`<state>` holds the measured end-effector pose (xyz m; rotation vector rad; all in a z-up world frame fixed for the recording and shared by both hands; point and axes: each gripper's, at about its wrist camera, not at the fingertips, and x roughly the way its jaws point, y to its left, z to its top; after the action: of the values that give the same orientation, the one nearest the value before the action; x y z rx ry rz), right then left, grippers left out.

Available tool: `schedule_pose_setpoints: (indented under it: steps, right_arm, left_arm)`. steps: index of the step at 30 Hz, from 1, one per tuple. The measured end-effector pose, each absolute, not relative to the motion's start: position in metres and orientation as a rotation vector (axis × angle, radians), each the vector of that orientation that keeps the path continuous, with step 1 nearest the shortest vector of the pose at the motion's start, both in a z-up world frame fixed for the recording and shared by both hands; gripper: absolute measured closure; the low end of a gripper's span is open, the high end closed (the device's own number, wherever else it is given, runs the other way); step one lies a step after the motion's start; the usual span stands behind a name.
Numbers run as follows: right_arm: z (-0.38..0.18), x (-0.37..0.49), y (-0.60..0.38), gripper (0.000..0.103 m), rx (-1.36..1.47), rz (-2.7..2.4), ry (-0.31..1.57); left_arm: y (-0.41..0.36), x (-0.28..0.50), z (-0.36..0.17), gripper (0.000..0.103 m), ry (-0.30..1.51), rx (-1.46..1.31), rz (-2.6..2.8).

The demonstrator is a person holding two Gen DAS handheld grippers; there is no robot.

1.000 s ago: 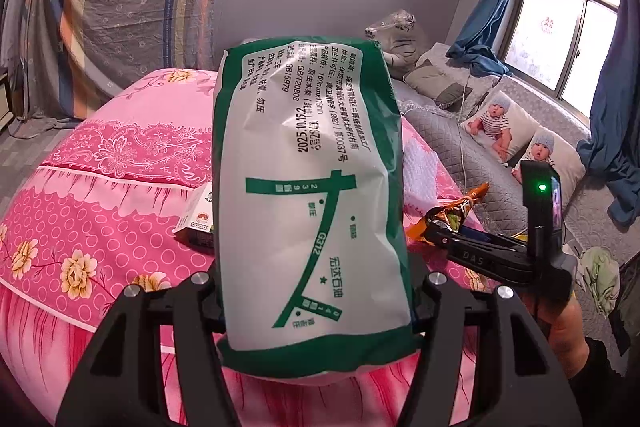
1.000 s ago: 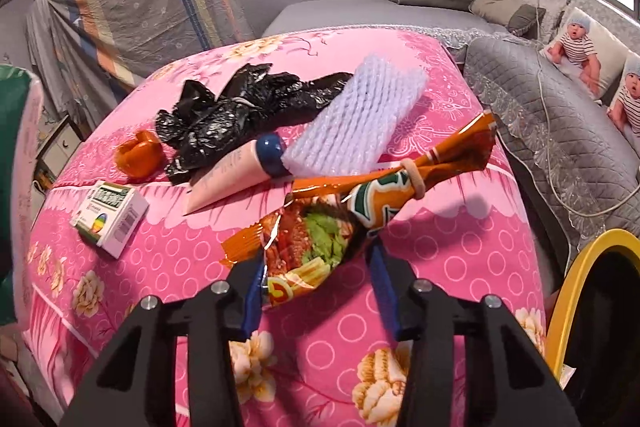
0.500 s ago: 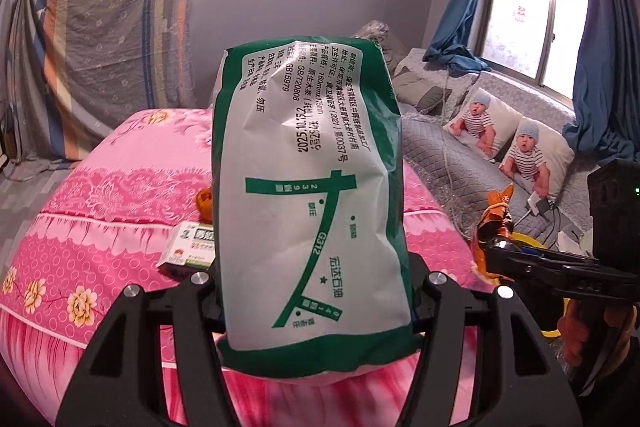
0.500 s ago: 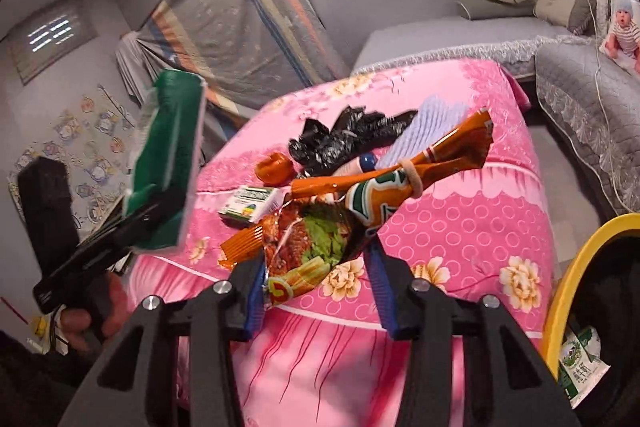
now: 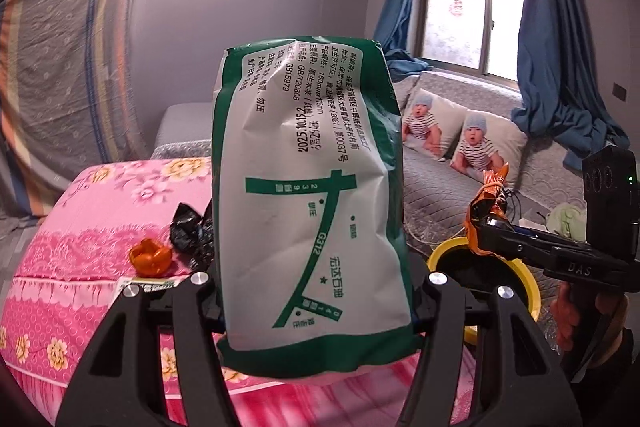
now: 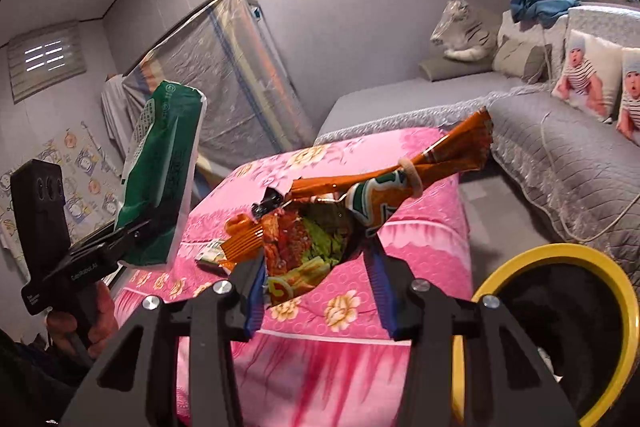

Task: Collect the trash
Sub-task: 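Carry tissue pack and wrapper over the yellow bin and open both tools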

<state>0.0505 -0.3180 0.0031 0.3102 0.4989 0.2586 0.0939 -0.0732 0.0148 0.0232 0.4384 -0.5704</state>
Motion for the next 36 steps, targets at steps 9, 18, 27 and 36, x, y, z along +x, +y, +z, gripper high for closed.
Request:
schedule_pose_setpoints:
  steps: [9,18,27,36]
  right_arm:
    - [0.0,0.032,-0.361,0.061,0.337,0.149,0.447]
    - [-0.012,0.011,-0.393,0.061,0.348,0.039,0.42]
    - [-0.036,-0.008,-0.427,0.061,0.367,-0.105,0.431]
    - [-0.065,-0.016,-0.454,0.061,0.396,-0.183,0.48]
  left_arm:
    - [-0.118,0.08,0.032,0.046,0.379,0.086,-0.662]
    - [-0.162,0.071,0.033,0.046,0.352,0.135,-0.754]
    - [-0.203,0.066,0.025,0.046,0.347,0.179,-0.824]
    - [-0.245,0.062,0.011,0.046,0.359,0.223,-0.899]
